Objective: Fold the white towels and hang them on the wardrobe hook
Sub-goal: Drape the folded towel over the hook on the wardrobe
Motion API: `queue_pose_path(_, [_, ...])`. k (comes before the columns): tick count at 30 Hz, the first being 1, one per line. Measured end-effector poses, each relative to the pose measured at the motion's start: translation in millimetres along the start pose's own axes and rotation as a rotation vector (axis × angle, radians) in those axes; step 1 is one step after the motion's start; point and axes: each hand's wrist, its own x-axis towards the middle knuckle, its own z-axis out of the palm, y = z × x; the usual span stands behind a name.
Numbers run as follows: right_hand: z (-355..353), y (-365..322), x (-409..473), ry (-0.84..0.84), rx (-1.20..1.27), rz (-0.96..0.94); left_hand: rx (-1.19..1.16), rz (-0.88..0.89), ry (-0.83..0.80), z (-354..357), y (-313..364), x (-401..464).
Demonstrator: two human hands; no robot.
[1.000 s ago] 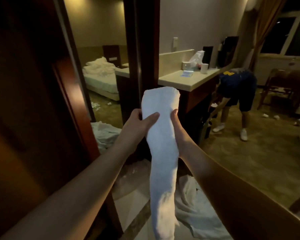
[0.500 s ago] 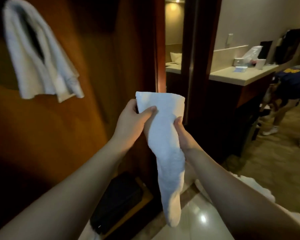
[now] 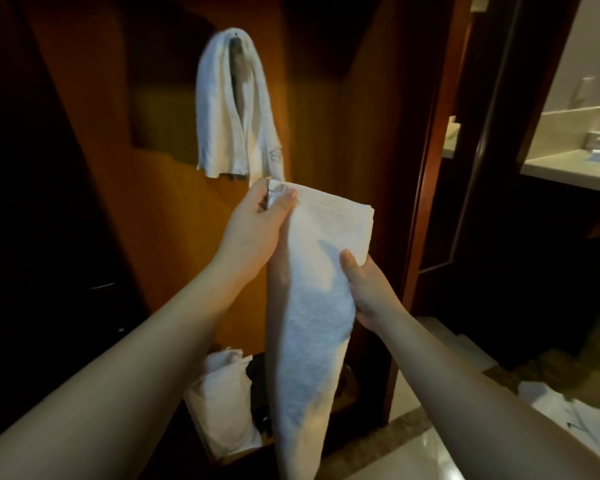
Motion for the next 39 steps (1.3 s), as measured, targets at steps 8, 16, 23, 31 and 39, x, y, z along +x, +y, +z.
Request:
queue_pose_path(8, [25.5,-31.9,21.1,0.097,-0.497,-0.166,0.196,0.106,-0.157,-41.9,12.3,2.6])
queue_pose_path(16, [41.6,-45.6,42.7,-0.266,-0.909,-0.049,0.391,0.121,-0.044,-73.7,16.3,12.9])
queue_pose_path(23, [-5.2,6.9,37.8,-0.193,-1.070,0.096,0.352,0.063,0.150,-111.8,2.8,12.1])
queue_pose_path(31, [-58.1,28.0,38.5,-0.023,-1.196,0.186,0.413,-0.053,0.209,-126.0,-21.5,7.1])
queue_pose_path(39, [-74.6,29.8,32.3,0.058,-1.167,0.131,0.469,-0.172,0.167,-126.1,-36.0,1.5])
